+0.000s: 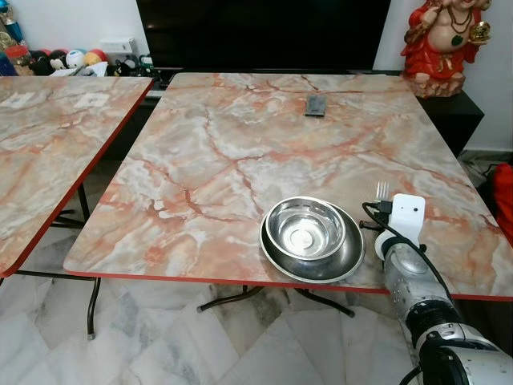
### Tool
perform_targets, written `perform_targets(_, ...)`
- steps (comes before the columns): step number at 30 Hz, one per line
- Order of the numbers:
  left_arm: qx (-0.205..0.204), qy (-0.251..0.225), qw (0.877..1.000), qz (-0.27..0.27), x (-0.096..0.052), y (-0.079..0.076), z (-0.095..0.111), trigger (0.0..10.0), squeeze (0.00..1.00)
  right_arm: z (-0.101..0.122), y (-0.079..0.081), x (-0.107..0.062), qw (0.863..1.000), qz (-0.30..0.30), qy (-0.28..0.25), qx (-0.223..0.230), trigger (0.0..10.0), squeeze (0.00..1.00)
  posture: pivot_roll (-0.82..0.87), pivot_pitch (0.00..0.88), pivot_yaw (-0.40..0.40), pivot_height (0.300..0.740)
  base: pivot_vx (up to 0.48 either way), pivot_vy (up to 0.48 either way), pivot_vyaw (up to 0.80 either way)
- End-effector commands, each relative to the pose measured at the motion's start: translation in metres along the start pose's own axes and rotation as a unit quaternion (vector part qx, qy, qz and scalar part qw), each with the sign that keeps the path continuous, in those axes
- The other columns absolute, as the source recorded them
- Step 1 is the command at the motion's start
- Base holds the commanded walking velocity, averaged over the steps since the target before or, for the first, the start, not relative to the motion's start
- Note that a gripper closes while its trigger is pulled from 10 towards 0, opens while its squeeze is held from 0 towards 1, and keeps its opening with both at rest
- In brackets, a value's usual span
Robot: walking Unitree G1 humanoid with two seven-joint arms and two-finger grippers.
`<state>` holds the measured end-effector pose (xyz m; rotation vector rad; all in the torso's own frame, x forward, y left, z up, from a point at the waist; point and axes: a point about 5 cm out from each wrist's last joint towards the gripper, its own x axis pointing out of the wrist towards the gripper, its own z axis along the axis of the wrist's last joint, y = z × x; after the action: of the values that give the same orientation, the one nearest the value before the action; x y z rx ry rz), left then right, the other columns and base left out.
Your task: Setting the table
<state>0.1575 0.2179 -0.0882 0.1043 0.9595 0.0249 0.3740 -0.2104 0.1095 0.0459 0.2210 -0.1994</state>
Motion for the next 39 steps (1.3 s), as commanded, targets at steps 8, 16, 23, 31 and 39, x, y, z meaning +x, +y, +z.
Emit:
perform_targets(8,-0.001,0.018,1.000,0.004,-0.0027,0.0049,-0.0100,10.0,0.00,-0.0013,0.0028,0.0008,1.000,0.009,0.004,-0.015,10.0,0.00,0.01,0.111,0.029,0.740,0.000,0.000,0.00)
perform_targets(16,0.000,0.017,1.000,0.004,-0.0026,0.0050,-0.0097,10.0,0.00,-0.0037,0.0025,0.0003,1.000,0.011,0.007,-0.018,10.0,0.00,0.02,0.109,0.029,0.740,0.000,0.000,0.00)
perform_targets(23,-0.001,0.017,1.000,0.005,-0.0028,0.0053,-0.0100,10.0,0.00,-0.0047,0.0022,0.0002,1.000,0.011,0.007,-0.018,10.0,0.36,0.02,0.108,0.030,0.740,0.000,0.000,0.00)
perform_targets(31,0.001,0.018,1.000,0.005,-0.0029,0.0055,-0.0103,10.0,0.00,-0.0036,-0.0002,0.0005,1.000,0.007,0.006,-0.017,10.0,0.36,0.02,0.108,0.031,0.740,0.000,0.000,0.00)
perform_targets(39,0.000,0.018,1.000,0.005,-0.0029,0.0055,-0.0104,10.0,0.00,-0.0027,0.0007,0.0008,1.000,0.009,0.005,-0.018,10.0,0.00,0.02,0.107,0.031,0.740,0.000,0.000,0.00)
